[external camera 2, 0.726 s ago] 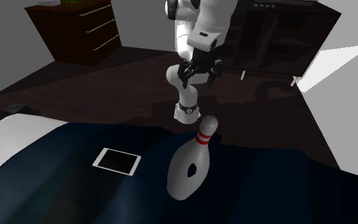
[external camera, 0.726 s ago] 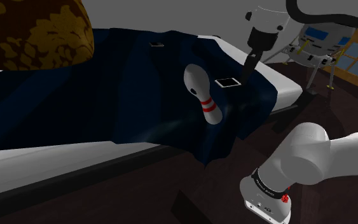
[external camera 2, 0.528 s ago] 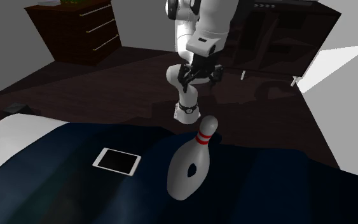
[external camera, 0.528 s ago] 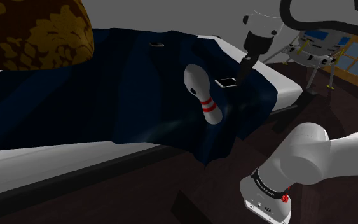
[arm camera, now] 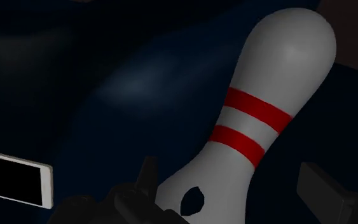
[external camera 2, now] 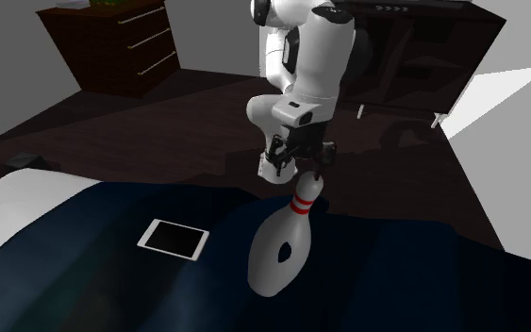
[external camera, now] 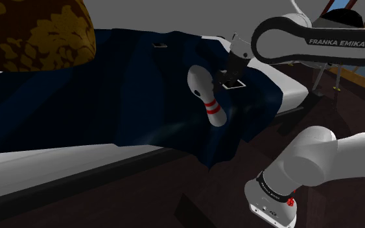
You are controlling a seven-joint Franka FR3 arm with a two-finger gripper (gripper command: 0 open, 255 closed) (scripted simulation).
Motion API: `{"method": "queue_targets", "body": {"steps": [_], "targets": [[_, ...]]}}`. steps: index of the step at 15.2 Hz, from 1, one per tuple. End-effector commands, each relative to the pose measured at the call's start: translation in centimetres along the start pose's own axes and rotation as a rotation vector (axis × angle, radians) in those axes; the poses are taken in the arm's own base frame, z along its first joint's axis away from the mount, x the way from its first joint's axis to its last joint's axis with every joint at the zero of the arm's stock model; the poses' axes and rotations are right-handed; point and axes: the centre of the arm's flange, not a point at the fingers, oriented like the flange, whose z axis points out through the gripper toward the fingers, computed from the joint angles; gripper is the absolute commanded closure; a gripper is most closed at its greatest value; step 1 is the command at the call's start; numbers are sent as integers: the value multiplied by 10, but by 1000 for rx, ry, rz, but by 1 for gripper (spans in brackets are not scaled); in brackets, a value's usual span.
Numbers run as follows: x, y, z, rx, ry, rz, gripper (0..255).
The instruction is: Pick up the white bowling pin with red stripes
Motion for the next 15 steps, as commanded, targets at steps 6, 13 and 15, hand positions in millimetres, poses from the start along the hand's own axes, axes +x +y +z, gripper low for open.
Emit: {"method": "queue_targets", "body": {"steps": [6,13,15], "targets": [[29,-4,52,19,100,195,0],[25,-6,81,19,100,195,0],[25,-6,82,19,100,195,255]]}}
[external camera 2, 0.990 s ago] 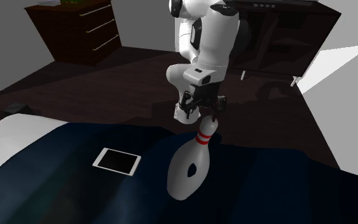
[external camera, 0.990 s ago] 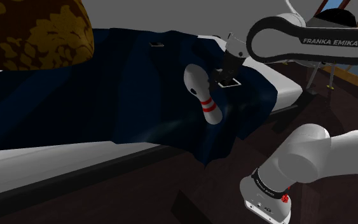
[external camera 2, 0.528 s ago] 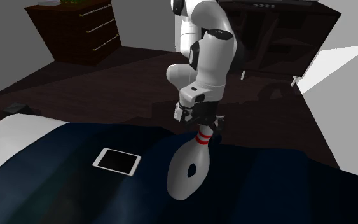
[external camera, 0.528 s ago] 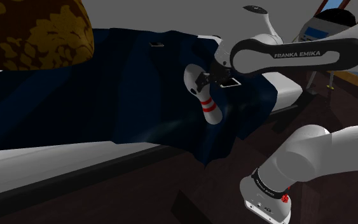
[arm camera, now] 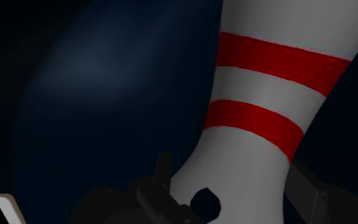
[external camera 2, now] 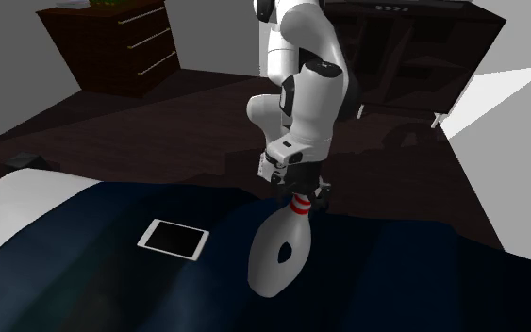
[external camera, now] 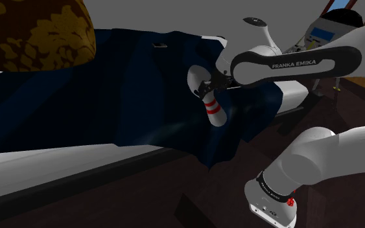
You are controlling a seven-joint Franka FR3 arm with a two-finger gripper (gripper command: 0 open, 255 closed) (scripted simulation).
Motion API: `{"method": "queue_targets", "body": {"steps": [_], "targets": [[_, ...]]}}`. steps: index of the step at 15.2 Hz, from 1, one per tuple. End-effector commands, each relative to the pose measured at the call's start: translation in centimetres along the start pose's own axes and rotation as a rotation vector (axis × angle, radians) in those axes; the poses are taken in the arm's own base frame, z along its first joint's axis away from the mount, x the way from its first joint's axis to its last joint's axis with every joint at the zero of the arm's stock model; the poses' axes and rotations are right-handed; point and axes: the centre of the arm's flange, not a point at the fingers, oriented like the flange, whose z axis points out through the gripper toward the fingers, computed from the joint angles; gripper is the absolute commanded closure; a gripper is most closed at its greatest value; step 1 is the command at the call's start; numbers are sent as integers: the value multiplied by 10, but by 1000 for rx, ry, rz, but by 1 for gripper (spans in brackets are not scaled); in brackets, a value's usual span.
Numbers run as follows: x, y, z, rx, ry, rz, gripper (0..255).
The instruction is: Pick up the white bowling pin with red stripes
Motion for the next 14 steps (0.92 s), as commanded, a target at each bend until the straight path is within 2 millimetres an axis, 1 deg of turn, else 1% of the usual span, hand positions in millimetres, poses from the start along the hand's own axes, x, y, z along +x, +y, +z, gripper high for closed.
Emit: {"method": "queue_targets", "body": {"steps": [1,8,14], "targets": [[-1,1,2,-1,-3,0,255],[0,0,1,-1,-3,0,255],[8,0,-29,-1,-3,0,255]]}}
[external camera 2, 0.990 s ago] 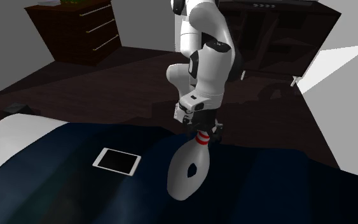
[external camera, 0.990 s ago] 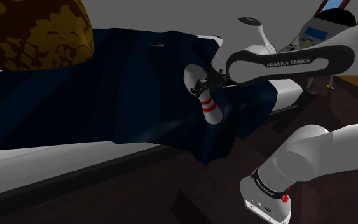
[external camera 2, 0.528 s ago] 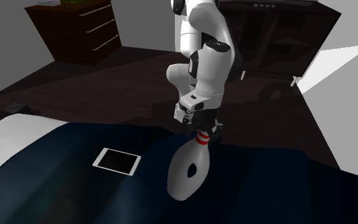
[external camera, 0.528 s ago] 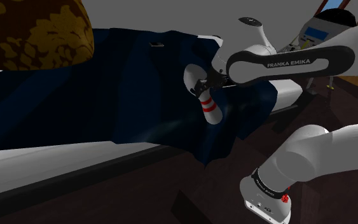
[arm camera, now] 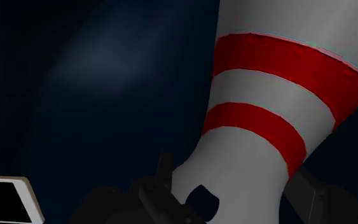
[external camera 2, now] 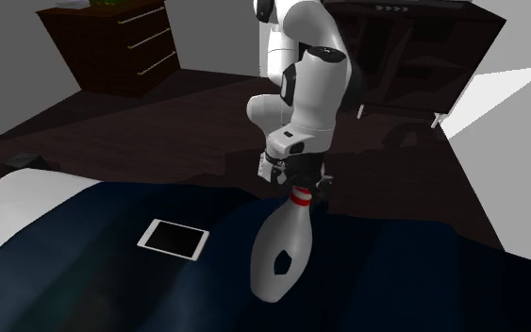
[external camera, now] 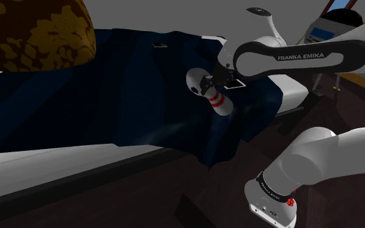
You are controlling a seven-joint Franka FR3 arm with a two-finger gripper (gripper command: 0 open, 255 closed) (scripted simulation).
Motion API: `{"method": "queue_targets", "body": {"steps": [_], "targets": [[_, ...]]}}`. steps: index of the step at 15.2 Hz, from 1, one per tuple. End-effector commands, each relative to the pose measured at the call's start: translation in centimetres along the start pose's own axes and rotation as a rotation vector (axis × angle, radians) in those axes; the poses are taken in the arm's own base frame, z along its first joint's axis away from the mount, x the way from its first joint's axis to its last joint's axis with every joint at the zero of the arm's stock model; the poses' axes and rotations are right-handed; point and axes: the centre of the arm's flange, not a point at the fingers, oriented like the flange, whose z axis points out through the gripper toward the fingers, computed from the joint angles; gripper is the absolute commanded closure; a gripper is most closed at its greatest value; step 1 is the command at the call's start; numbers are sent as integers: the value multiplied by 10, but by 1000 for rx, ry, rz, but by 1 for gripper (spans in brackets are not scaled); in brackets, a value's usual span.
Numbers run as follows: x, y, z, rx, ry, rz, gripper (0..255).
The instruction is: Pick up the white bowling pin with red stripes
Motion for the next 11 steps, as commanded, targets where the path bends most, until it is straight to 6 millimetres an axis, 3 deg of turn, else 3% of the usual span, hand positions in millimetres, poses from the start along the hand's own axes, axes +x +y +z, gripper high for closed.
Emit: {"method": "queue_targets", "body": {"steps": [1,9,11], "targets": [[3,0,-11,0,1,0,255],[13,1,-51,0,1,0,255],[14,1,-52,0,1,0,255]]}}
